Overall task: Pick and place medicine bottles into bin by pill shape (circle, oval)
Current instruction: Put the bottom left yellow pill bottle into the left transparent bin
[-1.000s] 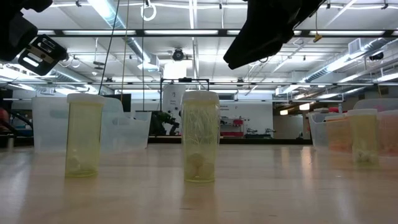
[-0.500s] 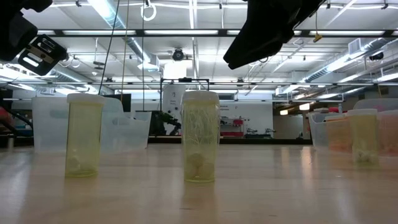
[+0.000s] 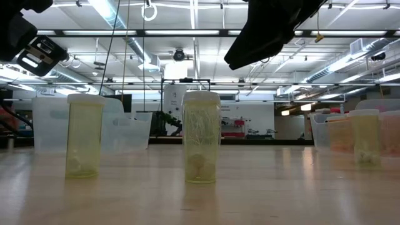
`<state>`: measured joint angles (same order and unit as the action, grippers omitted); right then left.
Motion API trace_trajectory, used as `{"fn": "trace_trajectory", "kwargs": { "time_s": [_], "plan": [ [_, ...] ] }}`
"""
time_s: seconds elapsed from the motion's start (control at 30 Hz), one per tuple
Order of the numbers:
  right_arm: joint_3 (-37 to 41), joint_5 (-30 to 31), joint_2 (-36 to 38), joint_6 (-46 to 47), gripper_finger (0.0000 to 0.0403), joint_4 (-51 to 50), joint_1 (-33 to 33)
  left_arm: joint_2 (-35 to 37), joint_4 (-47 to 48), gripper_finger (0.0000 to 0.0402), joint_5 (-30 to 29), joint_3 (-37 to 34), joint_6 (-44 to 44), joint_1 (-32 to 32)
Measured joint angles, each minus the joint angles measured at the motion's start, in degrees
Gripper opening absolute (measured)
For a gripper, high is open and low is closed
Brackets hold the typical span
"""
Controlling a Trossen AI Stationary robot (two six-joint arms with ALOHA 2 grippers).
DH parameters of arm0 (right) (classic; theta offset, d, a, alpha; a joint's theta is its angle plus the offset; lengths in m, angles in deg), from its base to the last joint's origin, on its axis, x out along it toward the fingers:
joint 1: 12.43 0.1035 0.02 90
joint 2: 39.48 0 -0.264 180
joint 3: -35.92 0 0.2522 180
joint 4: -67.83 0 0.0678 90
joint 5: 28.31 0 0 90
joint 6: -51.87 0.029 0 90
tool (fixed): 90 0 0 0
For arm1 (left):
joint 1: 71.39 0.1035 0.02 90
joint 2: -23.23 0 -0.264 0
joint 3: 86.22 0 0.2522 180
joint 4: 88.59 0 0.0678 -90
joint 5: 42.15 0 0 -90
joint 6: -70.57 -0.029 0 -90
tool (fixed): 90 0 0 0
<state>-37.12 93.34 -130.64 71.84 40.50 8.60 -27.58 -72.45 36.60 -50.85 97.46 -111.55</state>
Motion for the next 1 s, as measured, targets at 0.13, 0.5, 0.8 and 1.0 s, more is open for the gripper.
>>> {"fn": "trace_trajectory", "kwargs": {
  "time_s": [0.13, 0.5, 0.8, 1.0],
  "plan": [
    [0.0, -0.1, 0.0, 0.2, 0.0263, 0.0, 0.0, -3.0, 2.3, 0.0073, -0.7, 1.6, 1.2, -0.5],
    [0.0, -0.2, 0.0, 0.4, 0.0263, 0.1, 0.0, -11.5, 12.5, 0.0073, -3.1, 11.2, -1.0, -2.5],
    [0.0, -2.2, 0.0, 0.0, 0.0263, 0.1, 0.0, -14.8, 12.5, 0.0073, -4.3, 11.4, 0.7, -2.4],
    [0.0, -2.1, 0.0, -0.1, 0.0263, 0.0, 0.0, -17.9, 12.0, 0.0073, -4.9, 12.6, 3.2, -2.4]
  ]
}}
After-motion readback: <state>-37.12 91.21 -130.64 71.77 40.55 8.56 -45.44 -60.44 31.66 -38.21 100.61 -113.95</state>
